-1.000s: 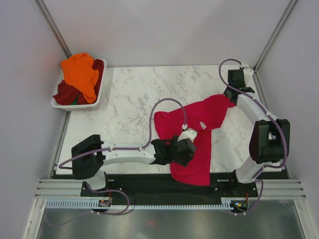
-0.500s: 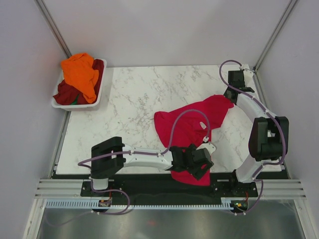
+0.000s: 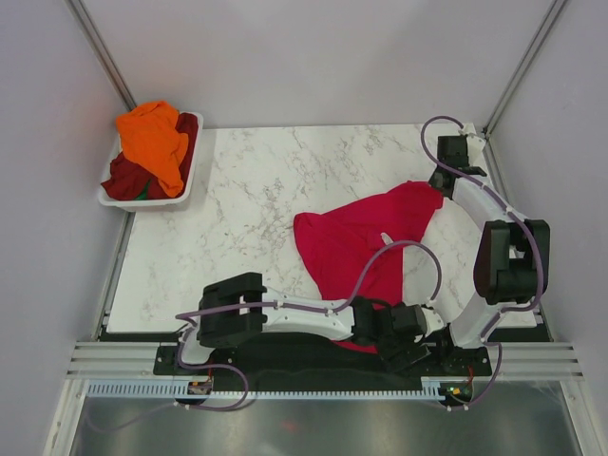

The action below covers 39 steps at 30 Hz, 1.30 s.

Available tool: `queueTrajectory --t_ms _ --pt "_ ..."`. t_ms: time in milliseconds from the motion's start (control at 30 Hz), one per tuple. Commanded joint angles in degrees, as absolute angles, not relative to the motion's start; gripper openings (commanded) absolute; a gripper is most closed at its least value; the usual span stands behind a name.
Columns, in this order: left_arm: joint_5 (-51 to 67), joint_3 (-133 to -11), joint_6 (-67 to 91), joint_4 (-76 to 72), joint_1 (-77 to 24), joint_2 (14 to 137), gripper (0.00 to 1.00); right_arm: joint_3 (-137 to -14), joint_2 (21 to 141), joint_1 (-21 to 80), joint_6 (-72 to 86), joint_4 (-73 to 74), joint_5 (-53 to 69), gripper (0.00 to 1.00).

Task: Fold and stack the t-shirts
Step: Flatten the tshirt out

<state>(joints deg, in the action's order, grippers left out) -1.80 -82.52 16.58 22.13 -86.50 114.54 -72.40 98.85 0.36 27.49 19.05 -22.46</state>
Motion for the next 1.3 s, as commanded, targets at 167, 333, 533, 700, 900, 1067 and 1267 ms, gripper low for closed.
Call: queueTrajectory --t_ms 167,333,533,700,900,1067,1267 --pt "-1.5 -88.3 12.6 21.4 -87.5 122.1 0.82 -73.4 100.4 -1.3 28.5 18.9 -20.7 0.0" --pt "-2.6 -90.0 11.7 21.9 -87.5 125.1 0.73 -73.5 100.5 -1.3 28.4 18.8 -20.4 0.0" --pt "-4.6 -88.6 12.2 21.9 -87.0 125.0 0.42 -73.6 100.9 -1.3 28.3 18.7 -19.6 0.0" --pt "-6.2 -86.8 12.6 21.9 -85.3 123.8 0.34 -73.7 101.3 -1.3 28.1 18.8 -18.8 0.0" --pt "-6.5 -83.9 12.4 21.3 -85.2 121.6 0.12 -73.7 101.5 -1.3 28.1 18.8 -18.2 0.0" --pt "-13.0 -80.7 13.3 21.2 -84.8 116.9 0.02 -73.8 101.9 -1.3 28.0 18.6 -16.5 0.0" --pt "-20.4 -70.1 15.4 25.0 -77.9 93.4 0.02 -76.9 100.3 -1.3 28.2 18.9 -2.1 0.0"
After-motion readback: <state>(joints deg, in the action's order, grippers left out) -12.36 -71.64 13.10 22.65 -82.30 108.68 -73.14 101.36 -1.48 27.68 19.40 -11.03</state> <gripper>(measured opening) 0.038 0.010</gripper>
